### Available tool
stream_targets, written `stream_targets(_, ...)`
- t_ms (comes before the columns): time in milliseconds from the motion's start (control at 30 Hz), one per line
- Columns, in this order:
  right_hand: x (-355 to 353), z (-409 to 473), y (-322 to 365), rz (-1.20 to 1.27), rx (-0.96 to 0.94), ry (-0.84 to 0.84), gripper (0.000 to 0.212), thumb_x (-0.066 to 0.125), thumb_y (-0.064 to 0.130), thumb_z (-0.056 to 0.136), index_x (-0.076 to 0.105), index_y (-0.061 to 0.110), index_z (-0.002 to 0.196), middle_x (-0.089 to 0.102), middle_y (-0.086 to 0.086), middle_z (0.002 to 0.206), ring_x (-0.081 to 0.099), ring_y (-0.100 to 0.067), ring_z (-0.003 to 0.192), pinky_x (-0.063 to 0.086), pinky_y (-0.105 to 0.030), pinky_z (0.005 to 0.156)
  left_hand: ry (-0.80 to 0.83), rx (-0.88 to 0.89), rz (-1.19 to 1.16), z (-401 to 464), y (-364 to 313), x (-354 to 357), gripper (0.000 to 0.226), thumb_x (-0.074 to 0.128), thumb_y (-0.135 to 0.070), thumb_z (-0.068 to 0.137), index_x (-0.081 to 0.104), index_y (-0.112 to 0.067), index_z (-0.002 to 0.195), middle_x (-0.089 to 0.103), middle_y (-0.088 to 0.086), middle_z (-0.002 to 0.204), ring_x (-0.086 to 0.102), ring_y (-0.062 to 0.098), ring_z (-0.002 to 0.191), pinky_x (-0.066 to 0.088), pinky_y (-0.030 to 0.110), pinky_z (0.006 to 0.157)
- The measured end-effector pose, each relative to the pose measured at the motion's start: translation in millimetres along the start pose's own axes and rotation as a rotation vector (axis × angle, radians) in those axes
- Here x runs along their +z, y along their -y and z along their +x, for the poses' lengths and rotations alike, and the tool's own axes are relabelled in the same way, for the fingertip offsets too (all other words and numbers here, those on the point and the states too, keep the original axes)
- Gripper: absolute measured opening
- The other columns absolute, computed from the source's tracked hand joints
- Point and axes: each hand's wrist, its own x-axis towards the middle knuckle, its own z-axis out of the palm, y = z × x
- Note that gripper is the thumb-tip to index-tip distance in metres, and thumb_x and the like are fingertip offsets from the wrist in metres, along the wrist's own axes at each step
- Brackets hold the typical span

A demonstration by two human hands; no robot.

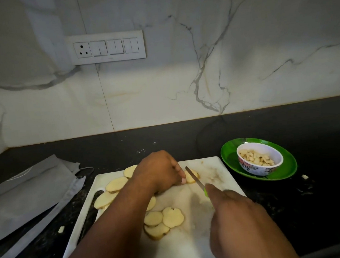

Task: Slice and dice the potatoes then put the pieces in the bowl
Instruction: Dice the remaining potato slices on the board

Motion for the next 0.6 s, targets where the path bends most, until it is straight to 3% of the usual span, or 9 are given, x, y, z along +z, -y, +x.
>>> stream_targets(100, 14, 19, 8, 0.004, -0.005, -0.021, 0.069, 0.046, 0.021, 0.091, 0.021, 0.028, 0.155, 0.051, 0.003, 0.131, 0.055, -0.017, 0.118, 0.043, -0.029, 0.095, 0.000, -0.002, 0.000, -2, 0, -1, 0.010, 0.086, -0.033, 0.083, 0.084, -0.031, 0.093, 0.076, -0.015, 0.089, 0.068, 0.005, 0.089, 0.057, 0.031, 0.089)
stream_targets(233, 25, 18, 5, 0.038, -0.005, 0.011, 0.071, 0.045, 0.022, 0.091, 0.017, 0.029, 0.156, 0.049, 0.004, 0.134, 0.054, -0.017, 0.119, 0.043, -0.028, 0.096, 0.012, -0.001, -0.008, 0, 0, -1, 0.010, 0.086, -0.032, 0.084, 0.084, -0.030, 0.094, 0.077, -0.015, 0.089, 0.068, 0.006, 0.089, 0.057, 0.033, 0.090)
stream_targets(500, 0, -19, -1, 0.068, 0.042, 0.107, 0.069, 0.040, 0.038, 0.098, 0.000, 0.050, 0.153, 0.031, 0.019, 0.151, 0.042, -0.006, 0.135, 0.034, -0.019, 0.105, 0.051, -0.014, -0.014, 4, 1, -1, 0.007, 0.086, -0.033, 0.084, 0.084, -0.029, 0.089, 0.077, -0.013, 0.088, 0.069, 0.008, 0.090, 0.059, 0.036, 0.091)
stream_targets(600, -11, -21, -2, 0.075, 0.016, 0.064, 0.071, 0.024, 0.049, 0.084, 0.006, 0.052, 0.152, 0.036, 0.019, 0.147, 0.042, -0.005, 0.134, 0.034, -0.018, 0.105, 0.046, 0.000, -0.018, 2, 1, -2, 0.005, 0.085, -0.032, 0.085, 0.083, -0.029, 0.089, 0.076, -0.014, 0.087, 0.069, 0.007, 0.089, 0.058, 0.035, 0.091)
